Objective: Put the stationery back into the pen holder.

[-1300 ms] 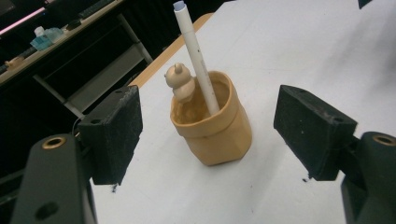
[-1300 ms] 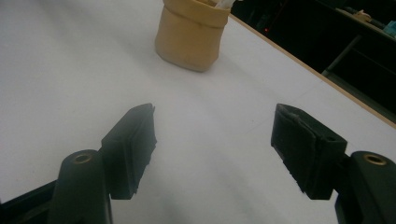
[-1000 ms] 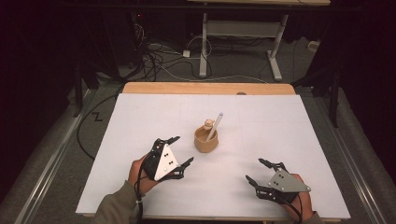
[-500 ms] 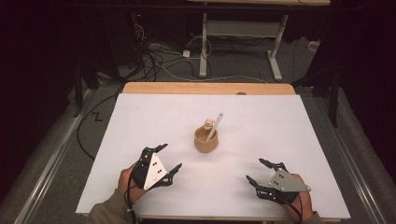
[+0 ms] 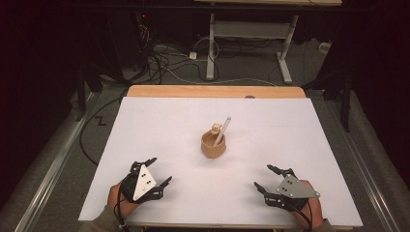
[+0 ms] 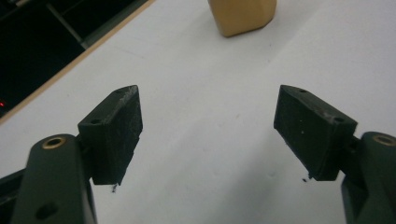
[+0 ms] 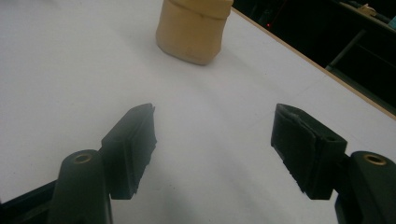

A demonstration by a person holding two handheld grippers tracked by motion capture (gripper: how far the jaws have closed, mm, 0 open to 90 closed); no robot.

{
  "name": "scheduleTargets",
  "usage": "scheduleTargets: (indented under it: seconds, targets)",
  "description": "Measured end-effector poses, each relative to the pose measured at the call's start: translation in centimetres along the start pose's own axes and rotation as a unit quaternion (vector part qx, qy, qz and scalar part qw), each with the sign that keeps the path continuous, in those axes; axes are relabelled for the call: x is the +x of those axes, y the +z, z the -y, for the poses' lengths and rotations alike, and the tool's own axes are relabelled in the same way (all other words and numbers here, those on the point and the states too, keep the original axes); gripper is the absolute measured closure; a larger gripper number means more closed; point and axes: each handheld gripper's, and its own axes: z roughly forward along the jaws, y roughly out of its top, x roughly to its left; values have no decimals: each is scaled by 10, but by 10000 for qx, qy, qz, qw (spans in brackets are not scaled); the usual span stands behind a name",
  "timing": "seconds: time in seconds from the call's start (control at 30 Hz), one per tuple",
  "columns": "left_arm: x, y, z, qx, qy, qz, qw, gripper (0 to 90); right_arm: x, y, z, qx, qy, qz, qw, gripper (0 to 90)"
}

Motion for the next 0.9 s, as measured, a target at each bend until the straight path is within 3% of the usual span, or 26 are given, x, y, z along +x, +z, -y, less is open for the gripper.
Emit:
scheduleTargets:
  seconds: [0.37,0.6,0.9]
  targets:
    - [1,-9,18,226,-230,29,9995,229,-1,-1,1,4,12,21,10000,306]
    - [-3,-8,17,268,-83,65,9996,229,0,-1,1,-4,-14,16,10000,307]
    - [-4,-10,14,190,-37,78,9998,229,2,-1,-2,3,-63,19,10000,307]
